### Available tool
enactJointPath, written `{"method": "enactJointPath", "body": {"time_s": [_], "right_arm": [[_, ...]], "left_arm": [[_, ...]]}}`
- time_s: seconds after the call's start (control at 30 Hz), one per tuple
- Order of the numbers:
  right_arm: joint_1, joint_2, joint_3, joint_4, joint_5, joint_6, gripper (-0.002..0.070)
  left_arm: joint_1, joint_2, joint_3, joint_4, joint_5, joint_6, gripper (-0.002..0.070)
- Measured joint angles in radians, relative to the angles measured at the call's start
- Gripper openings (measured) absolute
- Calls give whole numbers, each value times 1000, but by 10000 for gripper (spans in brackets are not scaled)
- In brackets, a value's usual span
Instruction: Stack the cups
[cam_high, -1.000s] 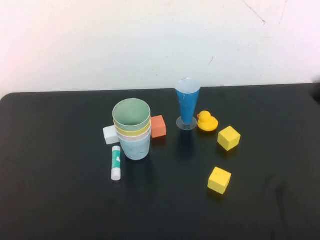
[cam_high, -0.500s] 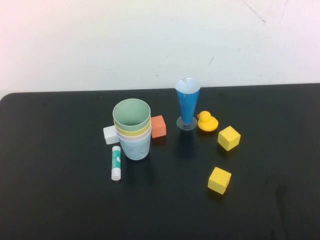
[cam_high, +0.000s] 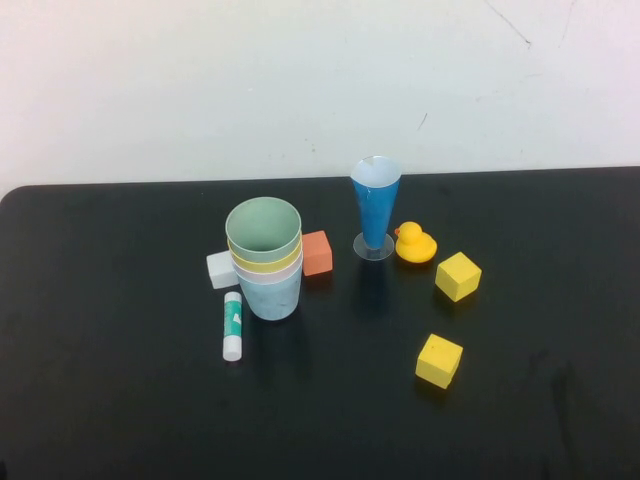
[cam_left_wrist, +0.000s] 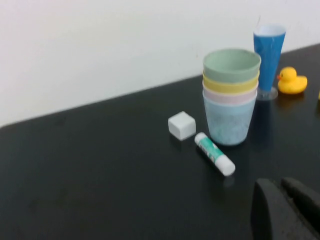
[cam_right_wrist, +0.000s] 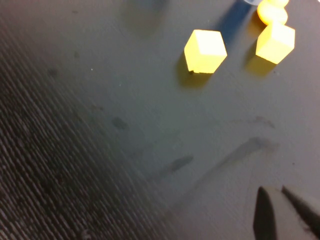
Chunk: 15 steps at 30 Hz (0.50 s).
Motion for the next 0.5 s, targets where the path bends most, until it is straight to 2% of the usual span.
{"method": "enactJointPath", "body": {"time_s": [0.23,0.33,0.5], "right_arm": [[0,0,0,0,2,2,11],[0,0,0,0,2,1,11],[0,-2,0,0,2,1,11]], "left_arm": [[6,0,32,-27,12,0,-1],[59,0,84,-2,-23,-23,-1],[175,0,204,3,-201,-43,-1]]}}
